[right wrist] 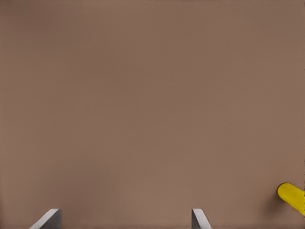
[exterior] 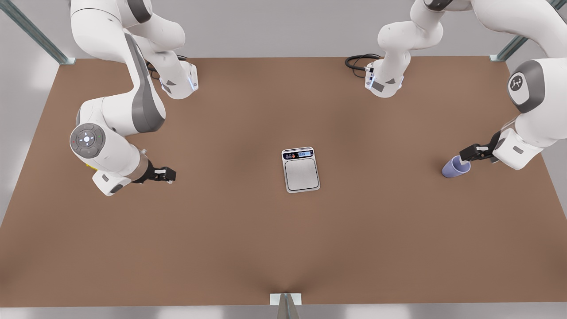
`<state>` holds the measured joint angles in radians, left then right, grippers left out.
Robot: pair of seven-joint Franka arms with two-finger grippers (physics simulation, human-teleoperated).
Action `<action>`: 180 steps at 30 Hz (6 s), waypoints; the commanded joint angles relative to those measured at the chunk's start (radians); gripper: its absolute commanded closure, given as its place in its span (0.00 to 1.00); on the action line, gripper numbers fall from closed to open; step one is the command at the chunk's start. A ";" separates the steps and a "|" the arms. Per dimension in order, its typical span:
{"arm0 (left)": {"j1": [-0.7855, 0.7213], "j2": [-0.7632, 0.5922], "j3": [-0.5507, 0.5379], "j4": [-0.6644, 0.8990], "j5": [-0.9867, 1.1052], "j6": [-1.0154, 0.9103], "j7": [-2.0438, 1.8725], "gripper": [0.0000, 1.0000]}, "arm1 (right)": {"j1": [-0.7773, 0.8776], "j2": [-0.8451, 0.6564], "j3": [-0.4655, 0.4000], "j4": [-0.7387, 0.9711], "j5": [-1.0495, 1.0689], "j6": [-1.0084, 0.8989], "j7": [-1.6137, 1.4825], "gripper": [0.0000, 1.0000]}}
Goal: Move cup to the weight, pick up sauce bottle, pour sauce
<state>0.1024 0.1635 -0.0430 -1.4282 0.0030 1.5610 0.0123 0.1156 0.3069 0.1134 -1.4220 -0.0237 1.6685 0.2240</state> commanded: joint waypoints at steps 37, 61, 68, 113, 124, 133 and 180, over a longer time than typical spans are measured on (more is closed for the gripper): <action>0.201 0.186 0.202 -0.600 0.020 0.616 0.397 0.00 | -0.879 0.245 0.011 0.034 0.757 -0.454 -1.985 0.00; 0.191 0.286 0.199 -0.572 0.022 0.636 0.390 0.74 | -1.030 0.564 0.011 0.051 0.806 -0.423 -2.419 0.00; 0.187 0.281 0.195 -0.572 0.022 0.634 0.390 0.79 | -1.050 0.580 0.011 0.049 0.795 -0.423 -2.496 0.00; -0.487 0.251 -0.247 -0.499 -0.123 0.680 -1.020 0.79 | -0.949 0.566 0.037 -0.113 0.676 -0.315 -2.795 0.58; -0.497 0.306 -0.245 -0.492 -0.127 0.732 -1.034 0.36 | -0.880 0.406 0.281 -0.006 0.571 -0.316 -2.474 0.56; -0.497 0.307 -0.242 -0.492 -0.124 0.743 -1.032 0.00 | -0.672 0.281 0.290 -0.008 0.553 -0.219 -2.272 0.55; -0.156 -0.229 0.043 -0.382 -0.011 0.071 -0.291 0.00 | 0.283 0.144 0.292 0.074 0.028 0.289 -1.088 0.52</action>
<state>-0.0519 -0.0659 -0.0012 -1.8101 -0.0090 1.6319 -0.2792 0.3967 0.4510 0.4062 -1.3496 -0.0193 1.9706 -0.8536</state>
